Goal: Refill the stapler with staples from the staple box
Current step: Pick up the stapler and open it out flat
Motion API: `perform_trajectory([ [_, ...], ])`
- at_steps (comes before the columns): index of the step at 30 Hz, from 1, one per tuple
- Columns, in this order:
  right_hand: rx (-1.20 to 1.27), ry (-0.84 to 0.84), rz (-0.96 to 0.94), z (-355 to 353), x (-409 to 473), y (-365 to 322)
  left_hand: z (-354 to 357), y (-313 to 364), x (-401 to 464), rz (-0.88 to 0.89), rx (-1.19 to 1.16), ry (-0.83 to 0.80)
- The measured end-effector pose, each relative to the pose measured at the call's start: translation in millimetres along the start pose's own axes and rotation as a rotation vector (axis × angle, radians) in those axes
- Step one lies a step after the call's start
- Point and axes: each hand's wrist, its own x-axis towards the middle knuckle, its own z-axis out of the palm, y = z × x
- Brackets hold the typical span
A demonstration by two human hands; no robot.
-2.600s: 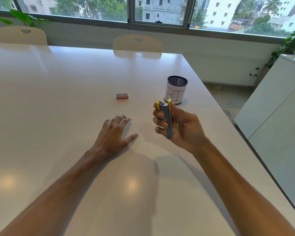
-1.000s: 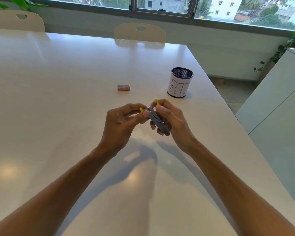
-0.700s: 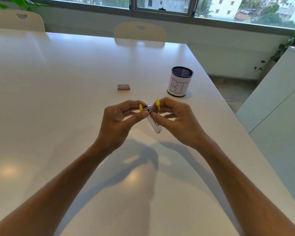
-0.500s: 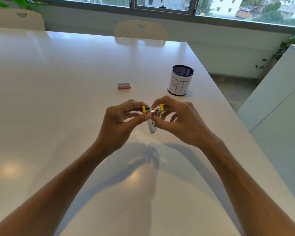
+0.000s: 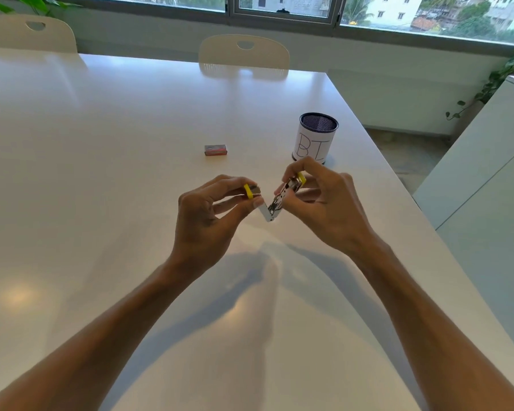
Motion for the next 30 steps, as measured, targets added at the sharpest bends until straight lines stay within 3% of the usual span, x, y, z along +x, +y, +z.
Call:
perform_trajectory([
  [6, 0.203, 0.010, 0.104, -6, -1, 11, -12, -7, 14, -0.128, -0.158, -0.009],
  [12, 0.308, -0.086, 0.229, -20, -5, 34, -45, -20, 28, -0.230, -0.124, -0.128],
  [21, 0.012, -0.174, 0.253, -27, -16, 61, -70, -48, 30, -0.333, 0.036, -0.260],
  [25, -0.074, -0.213, 0.200, -23, -18, 69, -76, -60, 28, -0.313, 0.253, -0.353],
  [30, -0.093, -0.263, 0.176, -19, -20, 78, -76, -64, 28, -0.236, 0.254, -0.400],
])
